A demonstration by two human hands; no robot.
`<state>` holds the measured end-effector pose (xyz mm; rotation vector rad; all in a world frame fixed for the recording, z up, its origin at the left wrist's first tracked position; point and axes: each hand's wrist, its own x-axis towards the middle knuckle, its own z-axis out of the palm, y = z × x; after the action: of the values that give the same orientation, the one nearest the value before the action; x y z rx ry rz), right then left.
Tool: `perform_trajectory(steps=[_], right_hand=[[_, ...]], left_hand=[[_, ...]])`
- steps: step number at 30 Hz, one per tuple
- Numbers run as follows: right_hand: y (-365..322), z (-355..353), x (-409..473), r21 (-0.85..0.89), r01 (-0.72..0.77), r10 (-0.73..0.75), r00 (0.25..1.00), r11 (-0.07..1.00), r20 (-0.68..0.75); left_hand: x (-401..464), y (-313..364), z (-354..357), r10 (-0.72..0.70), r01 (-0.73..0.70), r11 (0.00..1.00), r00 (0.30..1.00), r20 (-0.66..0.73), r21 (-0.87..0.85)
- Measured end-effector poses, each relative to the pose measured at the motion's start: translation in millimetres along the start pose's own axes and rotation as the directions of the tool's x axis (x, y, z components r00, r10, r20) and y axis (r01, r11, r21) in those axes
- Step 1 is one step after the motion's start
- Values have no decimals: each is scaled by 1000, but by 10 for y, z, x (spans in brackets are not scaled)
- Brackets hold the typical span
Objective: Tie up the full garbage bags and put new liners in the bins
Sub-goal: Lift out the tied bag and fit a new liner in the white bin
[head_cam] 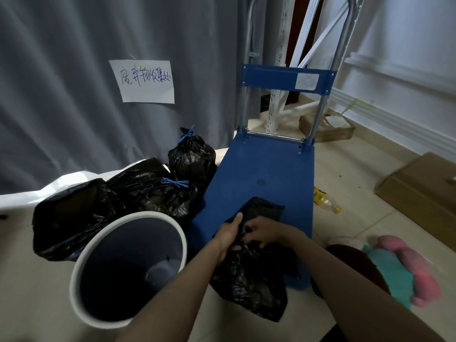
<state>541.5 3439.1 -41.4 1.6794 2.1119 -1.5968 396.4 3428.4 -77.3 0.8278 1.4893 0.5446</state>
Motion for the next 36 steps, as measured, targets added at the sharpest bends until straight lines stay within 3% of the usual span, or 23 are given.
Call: perform_trajectory(steps=[2, 4, 7, 9, 13, 15, 20, 24, 26, 29, 32, 36], right_hand=[[-197, -59, -73, 48, 118, -112, 987, 992, -118], [-373, -104, -118, 104, 214, -168, 926, 971, -337], [-573, -203, -141, 153, 364, -156, 689, 919, -708], [-694, -267, -214, 107, 402, -168, 589, 909, -790], [-903, -174, -214, -22, 320, -258, 718, 947, -646], [-1173, -12, -182, 12, 409, -337, 767, 912, -546], [-2145, 493, -234, 334, 585, -431, 792, 739, -432], [-2749, 988, -244, 655, 533, -468, 833, 535, -296], [-2848, 1218, -222, 749, 430, -448, 872, 504, -198], [-2714, 1428, -115, 660, 304, -380, 924, 687, -30], [-2379, 1482, 80, 357, 144, -180, 981, 923, 69], [-1968, 1399, 216, 34, -14, 12, 997, 999, 71]], left_hand=[[-97, 185, -75, 96, -97, 992, 995, -23, -77], [-222, 398, -176, 207, -214, 970, 976, -66, -117], [-514, 800, -426, 321, -335, 924, 941, -104, -182], [-774, 1038, -669, 373, -383, 902, 924, -87, -197], [-1344, 1341, -1179, 477, -475, 866, 878, -29, -156], [-1542, 1397, -1412, 528, -530, 843, 848, -51, -95], [-1840, 1331, -2029, 665, -619, 726, 743, -74, 299], [-2062, 1066, -2473, 598, -551, 769, 799, -61, 325], [-2117, 861, -2658, 574, -527, 793, 814, -88, 305], [-2068, 471, -2790, 578, -491, 757, 811, -91, 431], [-1795, -19, -2773, 519, -398, 734, 852, -75, 551], [-1437, -466, -2553, 480, -342, 705, 875, -64, 621]])
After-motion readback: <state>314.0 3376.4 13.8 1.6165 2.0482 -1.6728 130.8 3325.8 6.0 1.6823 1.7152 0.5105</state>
